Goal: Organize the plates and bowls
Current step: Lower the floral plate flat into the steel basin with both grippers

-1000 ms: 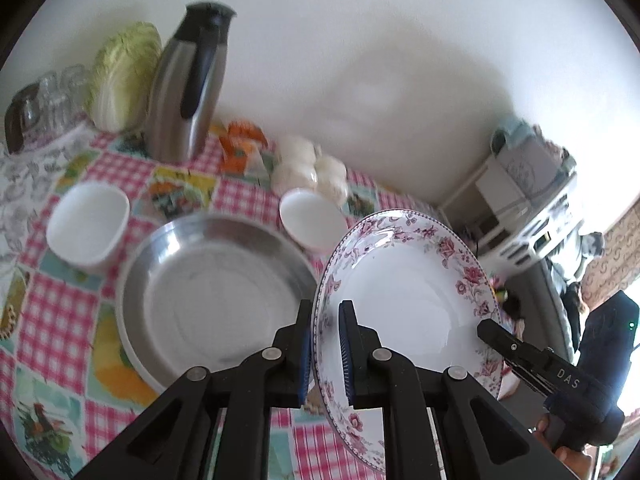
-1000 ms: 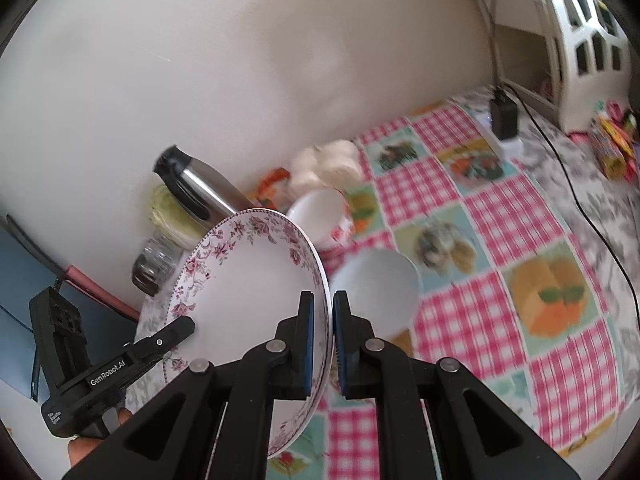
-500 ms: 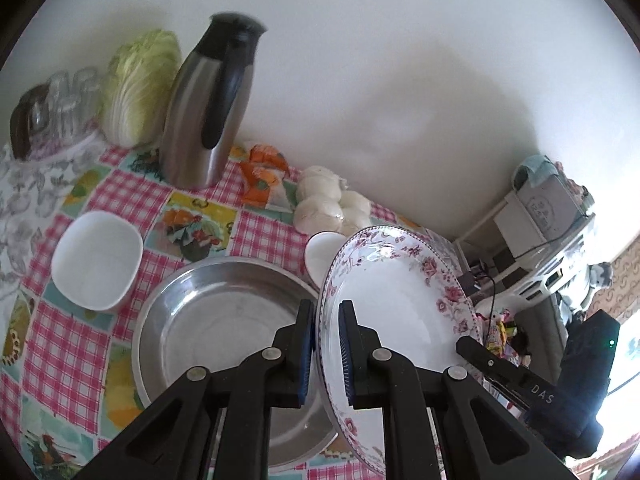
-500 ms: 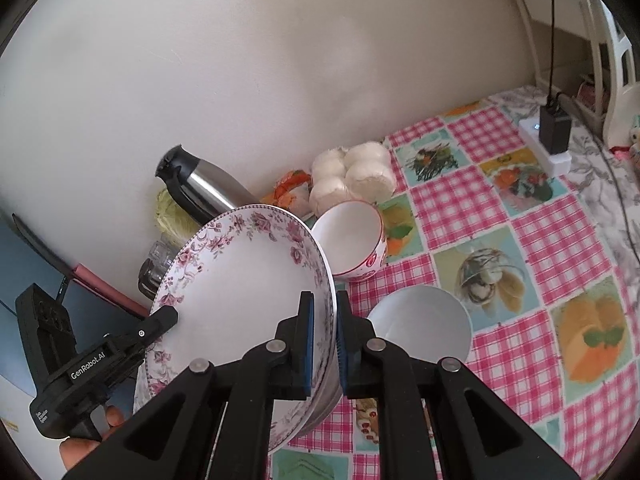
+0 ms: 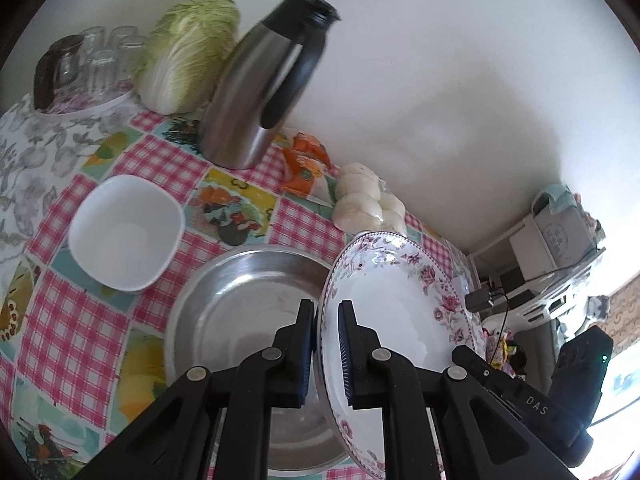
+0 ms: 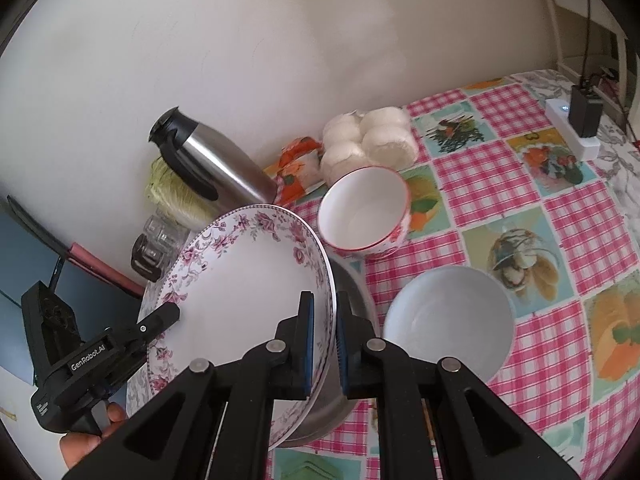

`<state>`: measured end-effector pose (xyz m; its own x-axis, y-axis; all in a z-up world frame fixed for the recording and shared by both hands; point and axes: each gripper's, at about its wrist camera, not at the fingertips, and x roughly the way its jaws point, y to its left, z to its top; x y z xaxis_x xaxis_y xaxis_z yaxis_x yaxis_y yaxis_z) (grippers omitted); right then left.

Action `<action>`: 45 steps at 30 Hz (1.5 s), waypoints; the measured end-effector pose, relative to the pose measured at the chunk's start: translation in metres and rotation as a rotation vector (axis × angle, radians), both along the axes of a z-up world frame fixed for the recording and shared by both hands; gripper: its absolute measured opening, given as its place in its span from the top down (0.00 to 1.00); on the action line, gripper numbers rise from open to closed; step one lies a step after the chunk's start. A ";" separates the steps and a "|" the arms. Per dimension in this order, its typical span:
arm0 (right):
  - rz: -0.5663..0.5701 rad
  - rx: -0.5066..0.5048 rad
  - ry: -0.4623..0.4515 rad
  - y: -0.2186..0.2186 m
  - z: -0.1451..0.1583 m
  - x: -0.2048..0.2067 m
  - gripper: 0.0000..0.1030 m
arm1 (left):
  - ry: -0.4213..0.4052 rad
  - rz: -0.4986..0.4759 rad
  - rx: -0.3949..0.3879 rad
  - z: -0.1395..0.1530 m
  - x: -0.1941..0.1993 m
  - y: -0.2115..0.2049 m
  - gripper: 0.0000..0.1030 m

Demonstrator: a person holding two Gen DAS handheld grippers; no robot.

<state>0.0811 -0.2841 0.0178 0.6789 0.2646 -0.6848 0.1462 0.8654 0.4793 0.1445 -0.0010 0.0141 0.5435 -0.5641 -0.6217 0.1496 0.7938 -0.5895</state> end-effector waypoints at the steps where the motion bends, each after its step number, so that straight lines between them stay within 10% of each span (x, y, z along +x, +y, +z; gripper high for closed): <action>1: 0.009 0.002 0.000 0.004 -0.001 0.002 0.89 | 0.000 0.009 -0.002 -0.001 0.000 0.005 0.87; 16: 0.077 0.010 0.024 0.049 -0.014 0.024 0.89 | 0.045 0.085 -0.025 -0.016 0.008 0.052 0.88; 45: 0.039 -0.008 0.182 0.029 -0.069 0.045 0.89 | 0.227 0.031 0.133 -0.077 0.038 0.015 0.88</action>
<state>0.1258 -0.2550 -0.0509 0.5328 0.2820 -0.7979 0.1965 0.8758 0.4408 0.1823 0.0139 -0.0631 0.3971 -0.4549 -0.7971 0.0001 0.8685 -0.4956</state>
